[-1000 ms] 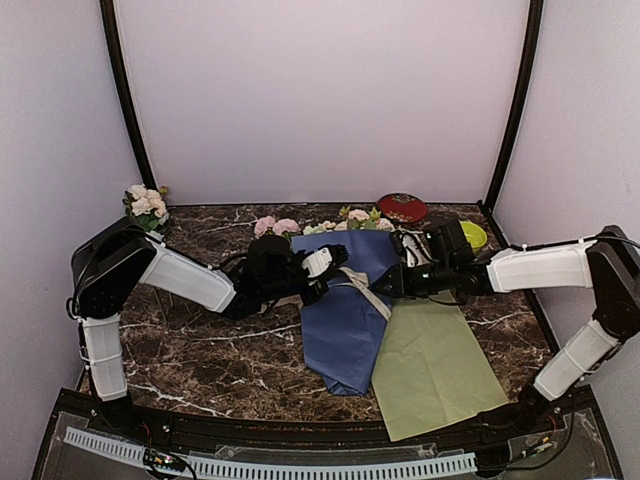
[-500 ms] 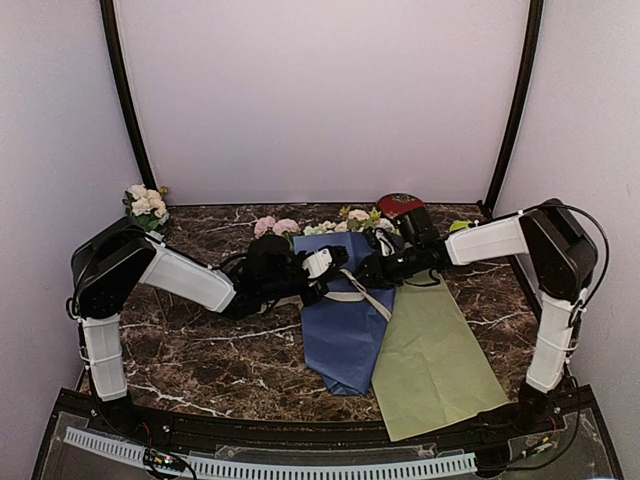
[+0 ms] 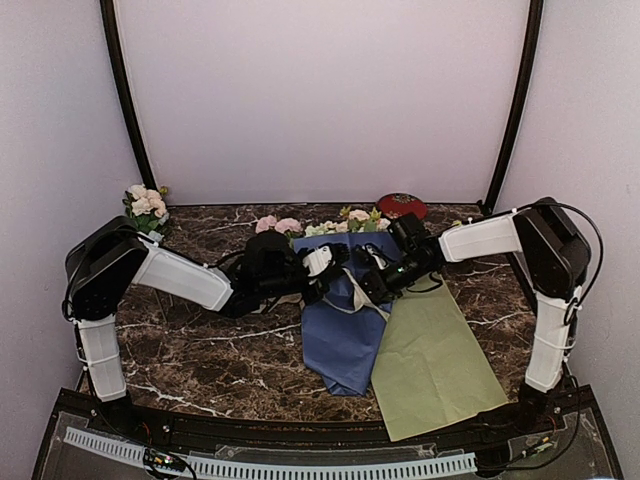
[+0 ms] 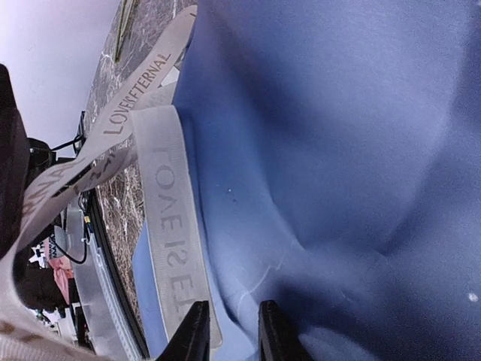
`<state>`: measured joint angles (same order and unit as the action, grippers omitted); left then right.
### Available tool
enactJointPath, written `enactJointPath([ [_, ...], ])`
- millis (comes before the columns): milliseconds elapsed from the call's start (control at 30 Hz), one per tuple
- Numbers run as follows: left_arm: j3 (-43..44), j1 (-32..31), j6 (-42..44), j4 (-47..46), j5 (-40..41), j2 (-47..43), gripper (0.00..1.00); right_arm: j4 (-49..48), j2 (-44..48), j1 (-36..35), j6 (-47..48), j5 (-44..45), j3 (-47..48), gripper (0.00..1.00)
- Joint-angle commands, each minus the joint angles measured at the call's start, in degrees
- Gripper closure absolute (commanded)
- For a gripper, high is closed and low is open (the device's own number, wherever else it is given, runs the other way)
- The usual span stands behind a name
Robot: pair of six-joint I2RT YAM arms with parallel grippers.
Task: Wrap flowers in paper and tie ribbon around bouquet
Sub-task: Cross the ribbon over the folded bouquet.
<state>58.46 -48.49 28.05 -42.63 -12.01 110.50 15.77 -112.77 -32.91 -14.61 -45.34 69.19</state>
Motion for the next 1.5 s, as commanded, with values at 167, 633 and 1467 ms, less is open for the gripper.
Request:
enactJointPath([
  [167,2.24,0.33,-1.49,0.07,2.74,1.65,1.00,2.08,8.18,6.02,-4.21,6.96,-4.58,0.68],
  [633,3.16,0.33,-2.97,0.48,4.62,2.70,1.00,-19.84,30.04,-1.80,-27.29,25.54,-24.62,0.76],
  [1467,4.96,0.33,-3.35,-0.25,0.89,5.06,1.00,-34.41,21.01,-11.43,-58.88,48.77,-29.44,0.64],
])
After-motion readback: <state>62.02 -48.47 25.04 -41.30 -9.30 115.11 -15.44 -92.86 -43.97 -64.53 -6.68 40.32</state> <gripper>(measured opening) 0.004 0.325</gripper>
